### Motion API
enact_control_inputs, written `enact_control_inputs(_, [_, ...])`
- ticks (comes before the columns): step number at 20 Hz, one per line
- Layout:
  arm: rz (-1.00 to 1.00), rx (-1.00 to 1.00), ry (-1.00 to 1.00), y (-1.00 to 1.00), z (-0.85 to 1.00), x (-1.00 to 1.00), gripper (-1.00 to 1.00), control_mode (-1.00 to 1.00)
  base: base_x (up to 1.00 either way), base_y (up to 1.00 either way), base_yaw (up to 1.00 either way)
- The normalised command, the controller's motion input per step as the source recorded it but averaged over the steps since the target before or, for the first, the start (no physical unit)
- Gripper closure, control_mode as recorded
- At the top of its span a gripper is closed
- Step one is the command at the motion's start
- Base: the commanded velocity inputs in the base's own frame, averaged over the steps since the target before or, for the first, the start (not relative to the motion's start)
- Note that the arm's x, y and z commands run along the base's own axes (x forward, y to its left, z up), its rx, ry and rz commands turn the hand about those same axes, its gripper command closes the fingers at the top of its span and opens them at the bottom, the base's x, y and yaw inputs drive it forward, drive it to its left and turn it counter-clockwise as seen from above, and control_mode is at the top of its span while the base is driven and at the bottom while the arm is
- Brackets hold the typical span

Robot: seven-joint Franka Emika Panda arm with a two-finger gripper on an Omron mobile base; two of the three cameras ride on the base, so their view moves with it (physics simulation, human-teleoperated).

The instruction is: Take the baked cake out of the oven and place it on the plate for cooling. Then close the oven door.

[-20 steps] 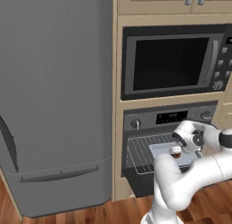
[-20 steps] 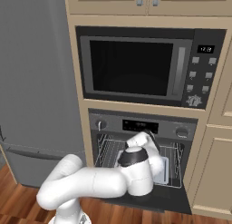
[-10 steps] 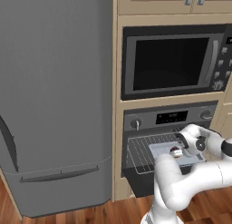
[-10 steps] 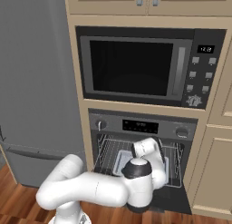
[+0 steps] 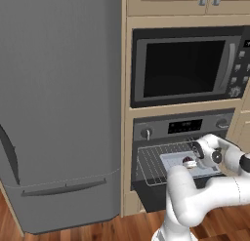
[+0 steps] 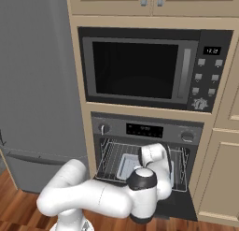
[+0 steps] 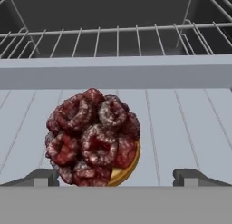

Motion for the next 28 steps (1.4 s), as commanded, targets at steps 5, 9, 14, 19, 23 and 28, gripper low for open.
enact_control_inputs(5, [0.00,0.00,0.00,0.01,0.07,0.00,-1.00,-1.00,0.00,0.00,0.00])
enact_control_inputs(9, [0.00,0.00,0.00,0.04,0.03,0.01,-1.00,-1.00,0.00,0.00,0.00])
enact_control_inputs(14, [0.00,0.00,0.00,0.25,0.00,0.02,-1.00,-1.00,0.00,0.00,0.00])
enact_control_inputs(19, [0.00,0.00,0.00,0.25,0.00,0.14,-1.00,-1.00,0.00,0.00,0.00])
enact_control_inputs(23, [0.00,0.00,0.00,0.00,-0.02,0.20,-1.00,-1.00,0.00,0.00,0.00])
enact_control_inputs(28, [0.00,0.00,0.00,0.00,-0.07,0.13,-1.00,-1.00,0.00,0.00,0.00])
